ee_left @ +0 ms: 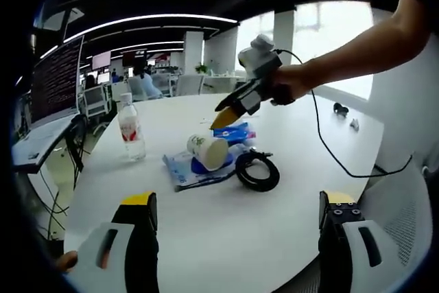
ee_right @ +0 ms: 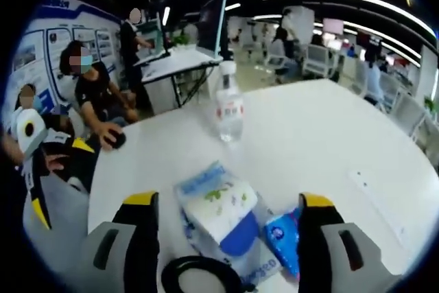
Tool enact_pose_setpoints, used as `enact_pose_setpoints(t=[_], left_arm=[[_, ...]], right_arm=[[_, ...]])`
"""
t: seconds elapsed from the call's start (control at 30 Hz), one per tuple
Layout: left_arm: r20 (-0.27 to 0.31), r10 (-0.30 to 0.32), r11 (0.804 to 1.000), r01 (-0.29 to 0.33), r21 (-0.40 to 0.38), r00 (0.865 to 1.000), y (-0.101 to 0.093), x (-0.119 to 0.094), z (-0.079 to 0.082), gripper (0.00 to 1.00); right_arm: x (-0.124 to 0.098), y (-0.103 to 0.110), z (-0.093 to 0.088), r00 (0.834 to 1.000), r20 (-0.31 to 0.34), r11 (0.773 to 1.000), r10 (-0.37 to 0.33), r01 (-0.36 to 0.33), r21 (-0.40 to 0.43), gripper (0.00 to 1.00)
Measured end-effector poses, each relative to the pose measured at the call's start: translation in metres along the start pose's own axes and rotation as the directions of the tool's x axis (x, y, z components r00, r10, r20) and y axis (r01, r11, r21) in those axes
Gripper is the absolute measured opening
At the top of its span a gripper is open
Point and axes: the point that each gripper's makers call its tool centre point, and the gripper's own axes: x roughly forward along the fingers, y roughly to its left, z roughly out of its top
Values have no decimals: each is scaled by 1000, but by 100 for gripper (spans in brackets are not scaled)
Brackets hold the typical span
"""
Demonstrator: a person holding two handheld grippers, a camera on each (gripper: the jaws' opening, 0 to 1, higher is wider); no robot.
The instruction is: Arrange the tabletop items into an orderly group along one side of the table until the central work area is clear of visible clutter.
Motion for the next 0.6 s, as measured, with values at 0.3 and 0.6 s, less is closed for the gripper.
enact_pose_setpoints(t=[0.3,0.6], left_arm=[[-4,-2,1000,2,16,1000,-2,0,0,98],[-5,-8,999,8,32,1000,-3,0,0,98]], right_arm=[[-15,5,-6,999,-40,998,20,-22,-56,91],[-24,6,-18,989,-142,983,36,-61,-171,100]])
